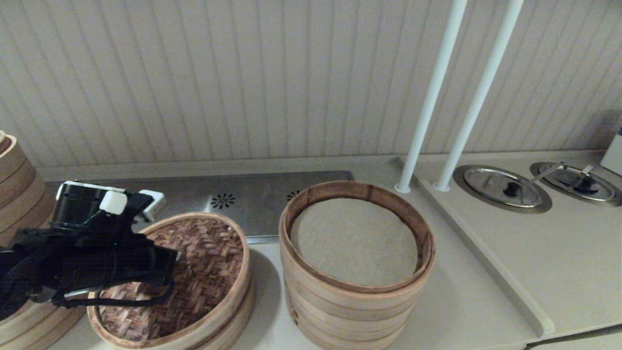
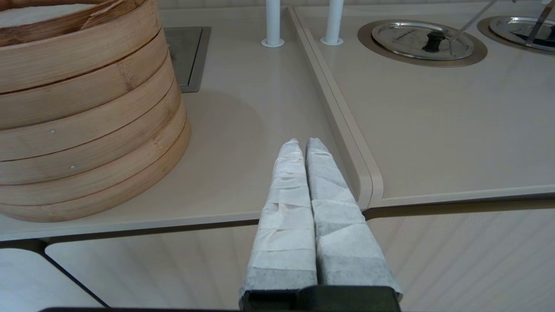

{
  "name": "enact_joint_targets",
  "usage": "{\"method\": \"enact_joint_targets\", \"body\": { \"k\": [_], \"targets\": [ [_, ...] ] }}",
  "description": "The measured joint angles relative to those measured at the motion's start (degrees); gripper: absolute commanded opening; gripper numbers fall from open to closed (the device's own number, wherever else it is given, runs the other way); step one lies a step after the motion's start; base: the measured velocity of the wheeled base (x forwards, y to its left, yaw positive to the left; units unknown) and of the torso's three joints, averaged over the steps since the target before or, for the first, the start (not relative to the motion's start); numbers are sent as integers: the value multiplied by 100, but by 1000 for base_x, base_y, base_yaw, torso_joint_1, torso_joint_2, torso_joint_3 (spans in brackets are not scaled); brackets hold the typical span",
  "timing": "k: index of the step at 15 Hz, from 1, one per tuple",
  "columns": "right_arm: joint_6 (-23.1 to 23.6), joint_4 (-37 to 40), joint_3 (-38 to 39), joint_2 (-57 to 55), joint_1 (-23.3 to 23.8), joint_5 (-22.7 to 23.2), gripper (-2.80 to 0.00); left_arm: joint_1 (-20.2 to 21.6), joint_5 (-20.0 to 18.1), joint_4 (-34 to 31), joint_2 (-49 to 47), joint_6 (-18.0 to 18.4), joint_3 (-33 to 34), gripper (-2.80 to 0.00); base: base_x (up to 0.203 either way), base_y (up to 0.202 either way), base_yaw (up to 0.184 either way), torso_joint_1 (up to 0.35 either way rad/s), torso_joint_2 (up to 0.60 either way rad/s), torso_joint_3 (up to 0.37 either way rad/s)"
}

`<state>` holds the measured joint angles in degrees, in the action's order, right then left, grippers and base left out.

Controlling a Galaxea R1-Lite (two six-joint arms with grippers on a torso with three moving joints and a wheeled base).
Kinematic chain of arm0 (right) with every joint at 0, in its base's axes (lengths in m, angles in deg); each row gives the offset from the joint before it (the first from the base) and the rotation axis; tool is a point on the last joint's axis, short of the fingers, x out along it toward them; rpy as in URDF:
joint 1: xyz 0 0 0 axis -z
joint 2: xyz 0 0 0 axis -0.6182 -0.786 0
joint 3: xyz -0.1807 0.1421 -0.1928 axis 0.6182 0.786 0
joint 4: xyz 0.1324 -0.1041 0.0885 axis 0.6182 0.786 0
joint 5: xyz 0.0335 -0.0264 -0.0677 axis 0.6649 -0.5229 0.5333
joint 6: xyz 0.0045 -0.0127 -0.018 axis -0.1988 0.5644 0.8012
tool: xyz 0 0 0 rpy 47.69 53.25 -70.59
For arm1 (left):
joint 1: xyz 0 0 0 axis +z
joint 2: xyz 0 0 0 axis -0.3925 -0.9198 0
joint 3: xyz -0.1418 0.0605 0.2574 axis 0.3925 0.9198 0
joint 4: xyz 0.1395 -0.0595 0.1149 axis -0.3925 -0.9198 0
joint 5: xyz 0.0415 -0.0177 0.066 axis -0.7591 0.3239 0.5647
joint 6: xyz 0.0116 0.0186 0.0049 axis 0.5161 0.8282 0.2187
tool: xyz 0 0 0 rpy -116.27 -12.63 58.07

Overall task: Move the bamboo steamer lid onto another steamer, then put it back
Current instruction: Pick up the steamer

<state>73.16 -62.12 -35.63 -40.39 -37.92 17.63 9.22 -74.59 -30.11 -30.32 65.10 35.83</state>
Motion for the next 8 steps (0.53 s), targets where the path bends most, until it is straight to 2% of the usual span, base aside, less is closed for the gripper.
{"method": "enact_joint_targets", "body": {
  "k": [8],
  "targets": [
    [0,0,0,0,0,0,-280,0,-57,-350,627,10,-193,-280,0,0,0,0,0,0]
  ]
}}
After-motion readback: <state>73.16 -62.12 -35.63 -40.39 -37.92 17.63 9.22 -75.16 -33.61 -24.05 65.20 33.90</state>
